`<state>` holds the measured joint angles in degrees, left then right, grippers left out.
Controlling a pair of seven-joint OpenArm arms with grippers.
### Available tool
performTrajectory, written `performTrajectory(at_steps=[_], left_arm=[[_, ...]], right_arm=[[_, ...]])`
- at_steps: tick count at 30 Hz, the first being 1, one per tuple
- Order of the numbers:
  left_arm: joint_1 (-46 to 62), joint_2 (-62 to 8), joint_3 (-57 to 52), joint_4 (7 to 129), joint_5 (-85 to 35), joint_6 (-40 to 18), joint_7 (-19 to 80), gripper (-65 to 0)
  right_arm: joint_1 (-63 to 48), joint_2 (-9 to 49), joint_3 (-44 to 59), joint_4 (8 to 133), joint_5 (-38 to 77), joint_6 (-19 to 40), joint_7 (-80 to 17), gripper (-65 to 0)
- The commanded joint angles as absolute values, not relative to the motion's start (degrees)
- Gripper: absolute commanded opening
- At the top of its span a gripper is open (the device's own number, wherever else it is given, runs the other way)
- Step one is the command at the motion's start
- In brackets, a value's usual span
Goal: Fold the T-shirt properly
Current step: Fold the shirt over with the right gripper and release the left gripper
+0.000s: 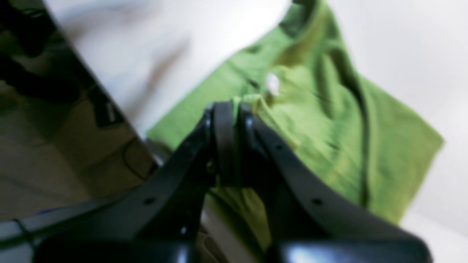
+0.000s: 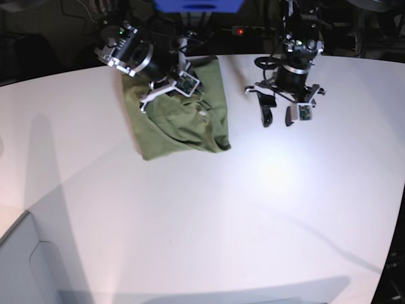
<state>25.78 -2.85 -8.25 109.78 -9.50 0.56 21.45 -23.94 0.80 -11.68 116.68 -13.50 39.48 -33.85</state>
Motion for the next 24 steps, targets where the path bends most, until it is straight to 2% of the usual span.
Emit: performTrajectory(at_steps=[1,9,11,16,19,21,24], left_arm=[[25.63,-3.12,-9.36,110.90,-9.63,0.48,20.18,-32.8],[25.27,-3.12,-14.20,110.90,-9.71,0.31,20.18,-32.8],[25.27,-3.12,-14.20,110.90,-9.71,0.31,20.18,-32.8],[25.36,-3.12,-14.99,110.90,-9.71,0.22,20.18,-32.8],[25.45,-3.12,-14.99,110.99,-9.71,0.31,20.18,-32.8],[25.63,-3.12,-14.99,110.99,-9.71,0.40,20.18,-32.8],[25.89,-2.86,-15.08,110.99,-9.71,0.40,20.18,-32.7]], right_arm=[[-24.22,1.01,-12.26,117.67,-12.79,40.00,-32.40,-64.8],[-23.69,7.25,-19.56,117.23,-12.88,40.00,-33.01,-63.1],[-23.16,8.22,-20.97,117.23,-12.88,40.00,-33.01,-58.1],[-22.99,9.27,-22.20,117.23,-12.88,40.00,-33.10,-37.2],[-23.08,9.27,-21.85,117.76,-12.88,40.00,-32.57,-27.0],[-22.81,9.27,-20.53,118.55,-12.79,40.00,-32.48,-23.5],[-22.81,8.75,-15.87,120.13,-12.70,40.00,-32.40,-23.6]])
